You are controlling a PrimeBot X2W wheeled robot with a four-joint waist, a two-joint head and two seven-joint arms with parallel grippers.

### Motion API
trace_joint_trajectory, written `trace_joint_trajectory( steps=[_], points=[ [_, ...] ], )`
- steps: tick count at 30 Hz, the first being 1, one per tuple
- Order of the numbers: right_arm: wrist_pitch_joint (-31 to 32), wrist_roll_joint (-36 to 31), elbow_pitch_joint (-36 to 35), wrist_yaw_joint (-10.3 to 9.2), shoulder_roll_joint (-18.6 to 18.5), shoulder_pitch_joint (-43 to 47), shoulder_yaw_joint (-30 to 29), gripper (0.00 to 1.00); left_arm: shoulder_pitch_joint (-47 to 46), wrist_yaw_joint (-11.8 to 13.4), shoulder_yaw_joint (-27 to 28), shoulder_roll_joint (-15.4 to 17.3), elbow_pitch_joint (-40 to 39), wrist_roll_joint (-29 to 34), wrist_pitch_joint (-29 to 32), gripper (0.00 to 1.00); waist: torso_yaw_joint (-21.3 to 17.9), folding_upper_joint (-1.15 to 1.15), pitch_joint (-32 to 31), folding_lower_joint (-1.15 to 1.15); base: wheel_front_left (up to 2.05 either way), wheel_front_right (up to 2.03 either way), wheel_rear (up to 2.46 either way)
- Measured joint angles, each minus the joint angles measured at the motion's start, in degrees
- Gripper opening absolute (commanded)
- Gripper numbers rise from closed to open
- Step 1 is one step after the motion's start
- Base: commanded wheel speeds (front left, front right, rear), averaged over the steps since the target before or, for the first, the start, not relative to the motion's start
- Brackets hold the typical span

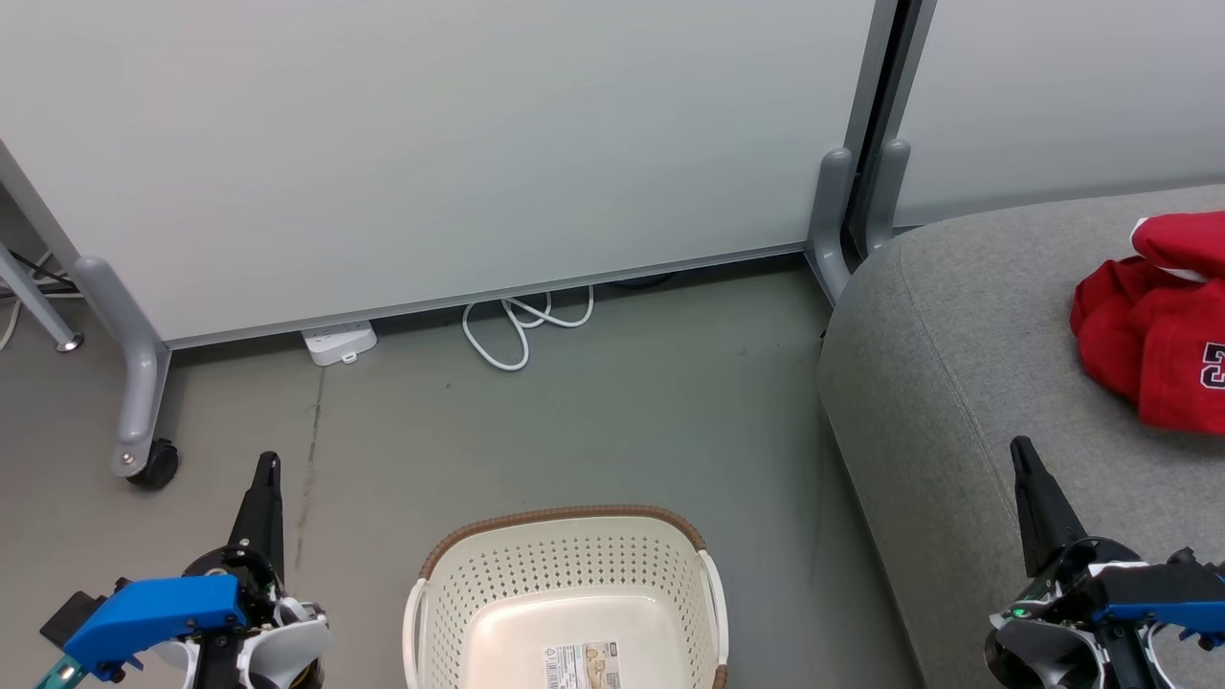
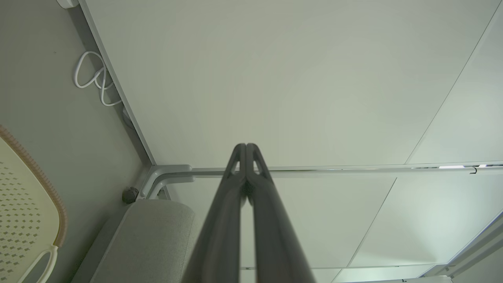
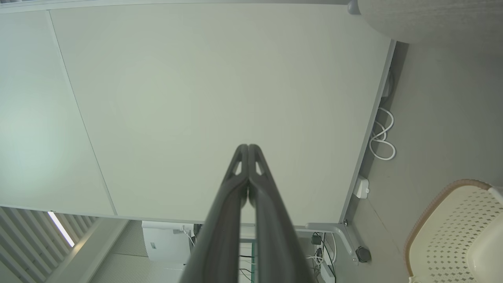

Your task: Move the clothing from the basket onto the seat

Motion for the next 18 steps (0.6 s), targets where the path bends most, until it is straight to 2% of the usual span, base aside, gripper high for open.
trace_joint_trajectory(
  steps=[18],
  points=[
    [0.0,0.0,0.0,-0.01,0.0,0.0,0.0,0.00,0.0,0.0,0.0,0.0,0.0,0.0,0.0,0.00,0.0,0.00,0.0,0.00,0.00,0.00,0.00]
  ],
)
